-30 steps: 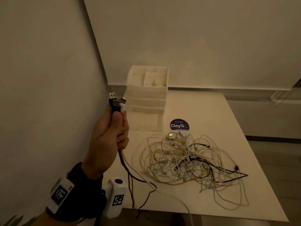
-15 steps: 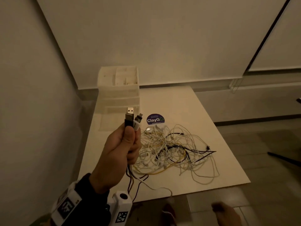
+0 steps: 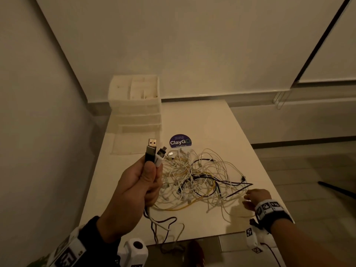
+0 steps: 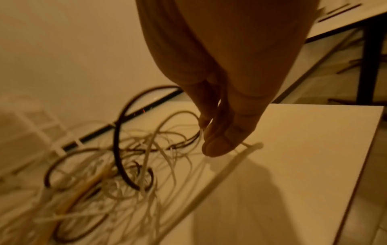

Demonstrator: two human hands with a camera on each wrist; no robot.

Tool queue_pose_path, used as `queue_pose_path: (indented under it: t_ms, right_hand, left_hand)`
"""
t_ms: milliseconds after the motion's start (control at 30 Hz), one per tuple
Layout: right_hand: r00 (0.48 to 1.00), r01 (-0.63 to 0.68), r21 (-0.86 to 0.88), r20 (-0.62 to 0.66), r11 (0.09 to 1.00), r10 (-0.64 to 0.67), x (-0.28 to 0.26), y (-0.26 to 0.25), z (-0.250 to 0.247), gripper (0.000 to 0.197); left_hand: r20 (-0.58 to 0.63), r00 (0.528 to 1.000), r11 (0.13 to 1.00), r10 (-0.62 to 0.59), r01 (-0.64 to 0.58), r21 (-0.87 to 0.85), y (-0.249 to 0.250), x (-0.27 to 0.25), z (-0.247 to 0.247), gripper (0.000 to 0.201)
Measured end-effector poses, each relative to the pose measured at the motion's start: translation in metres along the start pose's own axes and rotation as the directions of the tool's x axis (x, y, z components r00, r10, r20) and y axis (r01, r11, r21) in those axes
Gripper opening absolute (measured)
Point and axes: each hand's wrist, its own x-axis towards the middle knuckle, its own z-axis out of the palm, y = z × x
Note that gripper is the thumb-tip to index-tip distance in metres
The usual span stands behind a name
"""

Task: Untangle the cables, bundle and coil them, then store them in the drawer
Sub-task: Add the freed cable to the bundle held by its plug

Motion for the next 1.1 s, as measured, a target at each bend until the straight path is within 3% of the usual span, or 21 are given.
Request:
queue_pose_path:
  t_ms: [67, 100, 167, 267, 333, 467, 533, 600, 633, 700, 767, 833, 1033, 1100]
  right_hand:
    - [0.998, 0.038, -0.186, 0.052, 0.982, -0.028, 0.003, 0.001, 0.010, 0.036]
    - [1.000, 0.010, -0.266, 0.009, 0.964, -0.008, 0.005, 0.002, 0.017, 0.038]
    - [0.999, 0.006, -0.270, -0.034, 0.963, -0.015, 0.008, -0.004, 0.027, 0.036]
    - [0.997, 0.070, -0.456, 0.009, 0.887, -0.074, 0.006, -0.020, 0.035, 0.029]
    - [0.995, 0.091, -0.451, 0.014, 0.888, -0.094, 0.011, -0.023, 0.031, 0.022]
    - [0.992, 0.054, -0.550, -0.068, 0.834, -0.109, 0.033, -0.022, 0.014, 0.014]
    - [0.960, 0.075, -0.559, -0.185, 0.826, -0.212, 0.043, -0.029, 0.003, 0.016]
    - [0.873, 0.206, -0.481, -0.303, 0.852, -0.382, 0.043, -0.039, 0.001, 0.016]
    - [0.848, 0.264, -0.541, -0.265, 0.798, -0.460, 0.044, -0.042, 0.007, 0.016]
    - [0.859, 0.376, -0.638, -0.033, 0.672, -0.512, 0.037, -0.049, 0.025, 0.014]
    - [0.915, 0.342, -0.766, 0.140, 0.544, -0.378, 0.038, -0.045, 0.038, 0.027]
    - [0.946, 0.288, -0.823, 0.165, 0.489, -0.279, 0.046, -0.040, 0.042, 0.037]
    - [0.979, 0.183, -0.772, 0.088, 0.608, -0.183, 0.058, -0.040, 0.052, 0.034]
    - [0.981, 0.173, -0.708, 0.063, 0.685, -0.182, 0.060, -0.040, 0.051, 0.023]
  left_hand:
    - [-0.019, 1.000, 1.000, -0.012, 0.012, 0.008, -0.003, 0.006, -0.002, 0.042]
    - [-0.030, 0.999, 1.000, -0.018, 0.018, 0.012, -0.004, 0.009, -0.002, 0.042]
    - [-0.060, 0.998, 0.999, -0.034, 0.035, 0.012, -0.007, 0.016, -0.003, 0.043]
    - [-0.096, 0.994, 0.998, -0.051, 0.053, 0.018, -0.010, 0.027, -0.005, 0.046]
    - [-0.118, 0.992, 0.998, -0.053, 0.056, 0.019, -0.011, 0.034, -0.006, 0.047]
    - [-0.157, 0.986, 0.998, -0.061, 0.065, 0.016, -0.013, 0.043, -0.009, 0.047]
    - [-0.165, 0.984, 0.998, -0.062, 0.065, 0.010, -0.012, 0.046, -0.010, 0.048]
    - [-0.168, 0.983, 0.998, -0.068, 0.069, 0.004, -0.013, 0.050, -0.012, 0.047]
    - [-0.167, 0.984, 0.998, -0.068, 0.069, 0.002, -0.013, 0.052, -0.012, 0.047]
    - [-0.156, 0.985, 0.998, -0.068, 0.068, -0.002, -0.014, 0.057, -0.011, 0.046]
    - [-0.142, 0.988, 0.998, -0.068, 0.069, 0.000, -0.015, 0.061, -0.007, 0.046]
    - [-0.133, 0.989, 0.998, -0.061, 0.064, 0.012, -0.015, 0.064, -0.003, 0.045]
    - [-0.140, 0.989, 0.998, -0.048, 0.053, 0.035, -0.014, 0.063, -0.002, 0.043]
    - [-0.149, 0.988, 0.998, -0.046, 0.052, 0.036, -0.013, 0.061, -0.004, 0.045]
